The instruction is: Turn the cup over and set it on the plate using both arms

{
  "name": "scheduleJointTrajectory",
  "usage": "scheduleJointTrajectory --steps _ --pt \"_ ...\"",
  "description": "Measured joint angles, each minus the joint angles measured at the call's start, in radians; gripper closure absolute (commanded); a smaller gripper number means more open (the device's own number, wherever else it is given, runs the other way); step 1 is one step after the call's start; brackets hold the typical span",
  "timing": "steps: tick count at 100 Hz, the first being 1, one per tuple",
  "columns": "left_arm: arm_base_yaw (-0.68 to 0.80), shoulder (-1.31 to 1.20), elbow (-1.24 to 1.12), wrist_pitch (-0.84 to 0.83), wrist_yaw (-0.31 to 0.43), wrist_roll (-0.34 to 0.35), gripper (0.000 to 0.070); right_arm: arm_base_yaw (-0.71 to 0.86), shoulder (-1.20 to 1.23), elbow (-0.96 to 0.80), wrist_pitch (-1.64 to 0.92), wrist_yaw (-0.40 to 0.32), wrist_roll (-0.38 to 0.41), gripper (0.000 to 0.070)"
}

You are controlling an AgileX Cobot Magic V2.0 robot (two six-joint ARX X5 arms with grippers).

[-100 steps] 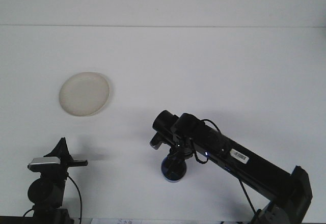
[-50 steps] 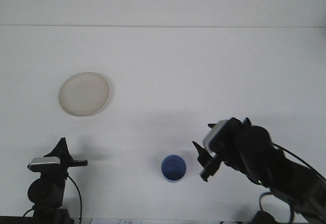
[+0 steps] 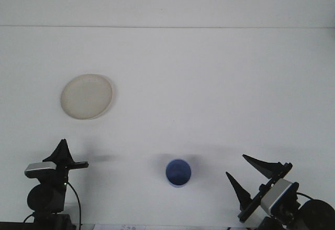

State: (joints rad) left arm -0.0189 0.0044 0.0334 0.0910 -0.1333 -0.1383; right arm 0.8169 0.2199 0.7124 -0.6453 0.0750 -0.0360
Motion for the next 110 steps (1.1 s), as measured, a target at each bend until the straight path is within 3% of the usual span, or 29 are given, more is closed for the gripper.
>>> scheduleJointTrajectory --steps 11,18,30,45,52,63,68,72,76,80,110 --pt "0.0 0.0 0.001 0.016 0.006 -0.134 0.0688 0.0 -0.004 -0.006 0.0 0.004 0.001 0.0262" --pt "0.001 0.002 0.023 -0.023 0.052 -0.212 0.0688 0.0 -0.004 -0.01 -0.001 0.004 0.002 0.0262" --pt "0.0 0.061 0.174 -0.122 0.135 -0.262 0.0688 0.0 -0.004 -0.01 -0.001 0.004 0.006 0.0262" --pt "-0.002 0.243 0.455 -0.295 0.303 -0.227 0.0659 0.0 -0.004 -0.01 -0.001 0.006 0.006 0.0262" --pt "-0.01 0.365 0.579 -0.402 0.422 -0.192 0.0548 0.0 -0.004 -0.01 -0.003 0.008 0.006 0.0262" --pt "-0.062 0.572 0.772 -0.557 0.65 -0.121 0.0462 0.0 -0.004 -0.01 -0.015 0.013 0.006 0.0262" --pt "-0.105 0.66 0.856 -0.623 0.708 -0.093 0.0413 0.0 -0.004 -0.01 -0.021 0.027 0.006 0.0262" --pt "-0.15 0.724 0.919 -0.677 0.716 -0.071 0.0336 0.0 -0.004 -0.01 -0.024 0.034 0.006 0.0262" --pt "-0.196 0.784 0.972 -0.728 0.717 -0.049 0.0214 0.0 -0.004 -0.01 -0.024 0.035 0.006 0.0262" --pt "-0.245 0.84 1.017 -0.773 0.715 -0.031 0.0153 0.0 -0.004 -0.01 -0.024 0.035 0.006 0.0262" --pt "-0.621 1.156 1.217 -0.869 0.487 0.01 0.0171 0.0 -0.004 -0.01 -0.025 0.056 0.006 0.0262"
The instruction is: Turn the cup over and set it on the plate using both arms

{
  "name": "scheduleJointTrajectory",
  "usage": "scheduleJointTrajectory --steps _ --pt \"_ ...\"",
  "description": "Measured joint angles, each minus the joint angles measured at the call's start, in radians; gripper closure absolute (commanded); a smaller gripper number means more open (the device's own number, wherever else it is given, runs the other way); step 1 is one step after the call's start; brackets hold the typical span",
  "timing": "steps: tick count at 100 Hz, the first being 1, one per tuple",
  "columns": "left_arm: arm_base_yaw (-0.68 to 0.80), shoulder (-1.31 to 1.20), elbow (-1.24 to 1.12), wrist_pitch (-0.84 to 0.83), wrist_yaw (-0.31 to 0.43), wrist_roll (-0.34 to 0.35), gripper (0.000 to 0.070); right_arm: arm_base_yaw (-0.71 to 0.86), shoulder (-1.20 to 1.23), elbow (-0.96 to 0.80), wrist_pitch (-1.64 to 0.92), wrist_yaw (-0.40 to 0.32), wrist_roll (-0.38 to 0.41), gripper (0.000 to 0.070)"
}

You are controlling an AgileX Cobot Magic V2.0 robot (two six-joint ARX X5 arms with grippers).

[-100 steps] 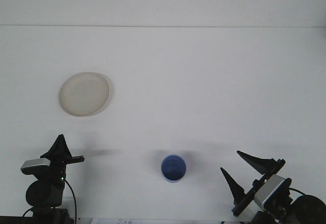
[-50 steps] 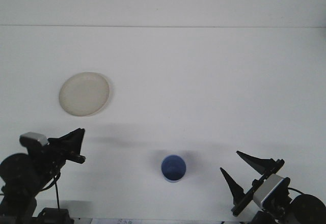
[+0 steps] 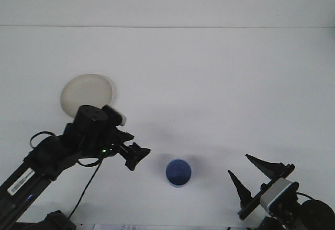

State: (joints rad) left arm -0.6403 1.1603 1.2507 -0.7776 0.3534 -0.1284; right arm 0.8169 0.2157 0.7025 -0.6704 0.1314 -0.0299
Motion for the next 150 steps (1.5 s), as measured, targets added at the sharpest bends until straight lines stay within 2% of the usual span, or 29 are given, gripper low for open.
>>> scheduleJointTrajectory --steps 11,44,71,75,84,89,100,110,134,150 --pt "-0.087 0.095 0.042 -0.003 -0.064 0.0 0.0194 0.0 0.0 0.0 -0.003 0.0 0.0 0.0262" --pt "-0.214 0.362 0.103 -0.009 -0.142 0.006 0.0204 0.0 0.0 0.0 -0.004 0.0 0.0 0.0262" --pt "-0.235 0.476 0.105 0.011 -0.146 0.007 0.0213 0.0 0.0 0.0 -0.005 0.0 0.0 0.0262" --pt "-0.24 0.483 0.105 0.011 -0.146 0.007 0.0247 0.0 0.0 0.0 -0.005 0.0 0.0 0.0262" --pt "-0.252 0.495 0.105 0.015 -0.146 0.007 0.0401 0.0 0.0 0.0 -0.005 0.0 0.0 0.0262" --pt "-0.256 0.502 0.105 0.016 -0.146 0.007 0.0449 0.0 0.0 0.0 -0.005 0.0 0.0 0.0262" --pt "-0.259 0.521 0.105 0.014 -0.146 0.007 0.0473 0.0 0.0 0.0 -0.005 0.0 0.0 0.0262" --pt "-0.264 0.534 0.105 0.008 -0.146 0.007 0.07 0.0 0.0 0.0 -0.005 0.0 0.0 0.0262" --pt "-0.267 0.536 0.122 -0.037 -0.146 0.012 0.0689 0.0 0.0 0.0 -0.005 0.001 0.0 0.0262" --pt "-0.26 0.535 0.201 -0.109 -0.147 0.049 0.069 0.0 0.0 0.0 -0.005 0.003 0.0 0.0262"
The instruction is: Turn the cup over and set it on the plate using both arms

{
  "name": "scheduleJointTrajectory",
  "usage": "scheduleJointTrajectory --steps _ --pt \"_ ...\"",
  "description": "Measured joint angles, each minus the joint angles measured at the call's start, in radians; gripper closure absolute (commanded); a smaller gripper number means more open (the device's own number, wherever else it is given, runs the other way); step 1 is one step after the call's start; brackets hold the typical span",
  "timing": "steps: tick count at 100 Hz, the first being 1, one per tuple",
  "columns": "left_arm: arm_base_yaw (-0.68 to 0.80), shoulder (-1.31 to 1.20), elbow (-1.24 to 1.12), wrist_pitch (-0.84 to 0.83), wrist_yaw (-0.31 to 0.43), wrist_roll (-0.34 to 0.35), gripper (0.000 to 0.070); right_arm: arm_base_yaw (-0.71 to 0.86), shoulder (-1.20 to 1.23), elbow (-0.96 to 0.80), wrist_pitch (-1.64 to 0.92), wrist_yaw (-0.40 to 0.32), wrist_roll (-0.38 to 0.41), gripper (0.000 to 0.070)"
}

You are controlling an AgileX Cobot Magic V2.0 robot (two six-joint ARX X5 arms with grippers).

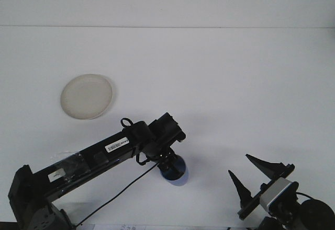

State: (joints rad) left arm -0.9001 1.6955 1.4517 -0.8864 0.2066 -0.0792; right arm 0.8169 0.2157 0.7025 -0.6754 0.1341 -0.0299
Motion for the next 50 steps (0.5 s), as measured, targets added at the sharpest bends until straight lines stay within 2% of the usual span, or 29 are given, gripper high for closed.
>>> scheduleJointTrajectory --steps 9,27,50 --pt "0.023 -0.013 0.05 -0.046 -0.034 0.033 0.0691 0.0 0.0 0.0 0.0 0.0 0.0 0.0262" --pt "0.186 -0.111 0.169 -0.158 -0.178 0.107 0.0693 0.0 0.0 0.0 -0.001 0.0 0.0 0.0262" --pt "0.581 -0.145 0.286 -0.167 -0.196 0.141 0.0692 0.0 0.0 0.0 -0.018 0.0 0.001 0.0262"
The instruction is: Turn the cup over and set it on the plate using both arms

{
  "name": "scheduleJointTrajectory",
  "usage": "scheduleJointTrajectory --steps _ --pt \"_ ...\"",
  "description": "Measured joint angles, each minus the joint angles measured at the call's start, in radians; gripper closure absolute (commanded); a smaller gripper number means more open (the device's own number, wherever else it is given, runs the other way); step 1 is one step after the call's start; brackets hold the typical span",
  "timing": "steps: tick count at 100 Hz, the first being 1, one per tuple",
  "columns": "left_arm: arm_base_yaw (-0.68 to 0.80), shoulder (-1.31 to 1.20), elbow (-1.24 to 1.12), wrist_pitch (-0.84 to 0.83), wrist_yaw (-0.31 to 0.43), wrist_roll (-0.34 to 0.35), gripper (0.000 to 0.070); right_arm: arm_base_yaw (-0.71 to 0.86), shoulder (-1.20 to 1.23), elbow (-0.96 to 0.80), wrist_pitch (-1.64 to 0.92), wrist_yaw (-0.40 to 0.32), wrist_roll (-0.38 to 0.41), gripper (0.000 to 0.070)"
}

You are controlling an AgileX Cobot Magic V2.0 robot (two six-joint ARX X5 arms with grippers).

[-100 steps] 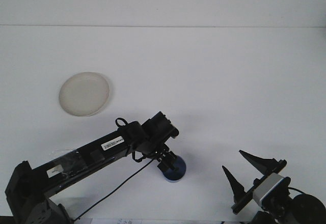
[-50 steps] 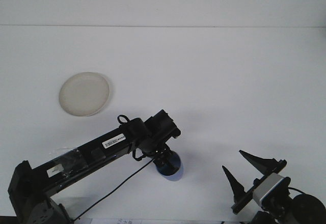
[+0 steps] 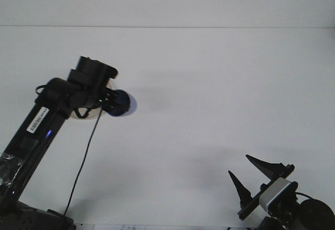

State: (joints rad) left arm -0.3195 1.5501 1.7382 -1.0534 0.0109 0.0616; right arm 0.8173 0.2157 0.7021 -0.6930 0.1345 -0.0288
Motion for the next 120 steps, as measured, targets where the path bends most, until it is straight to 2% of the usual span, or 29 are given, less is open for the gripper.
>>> scheduleJointTrajectory --steps 16,28,77,80,83,93,98,120 --pt "0.237 0.057 0.0 0.07 -0.006 -0.009 0.0692 0.0 0.0 0.0 -0.008 0.0 0.011 0.0262" --pt "0.331 0.115 0.0 0.095 -0.008 -0.026 0.0692 0.0 0.0 0.0 -0.012 0.0 0.021 0.0262" --pt "0.39 0.362 0.0 0.128 -0.007 -0.023 0.0681 0.0 0.0 0.0 -0.027 0.0 0.063 0.0262" --pt "0.39 0.364 0.0 0.129 -0.007 -0.023 0.0665 0.0 0.0 0.0 -0.027 0.0 0.064 0.0262" --pt "0.39 0.365 0.0 0.131 -0.007 -0.023 0.0616 0.0 0.0 0.0 -0.027 0.0 0.066 0.0262" --pt "0.39 0.366 0.0 0.137 -0.007 -0.023 0.032 0.0 0.0 0.0 -0.027 0.0 0.071 0.0262" --pt "0.39 0.366 0.0 0.137 -0.007 -0.023 0.0231 0.0 0.0 0.0 -0.027 0.0 0.071 0.0262" --pt "0.39 0.367 0.053 0.103 -0.006 -0.027 0.0236 0.0 0.0 0.0 -0.027 0.0 0.071 0.0262"
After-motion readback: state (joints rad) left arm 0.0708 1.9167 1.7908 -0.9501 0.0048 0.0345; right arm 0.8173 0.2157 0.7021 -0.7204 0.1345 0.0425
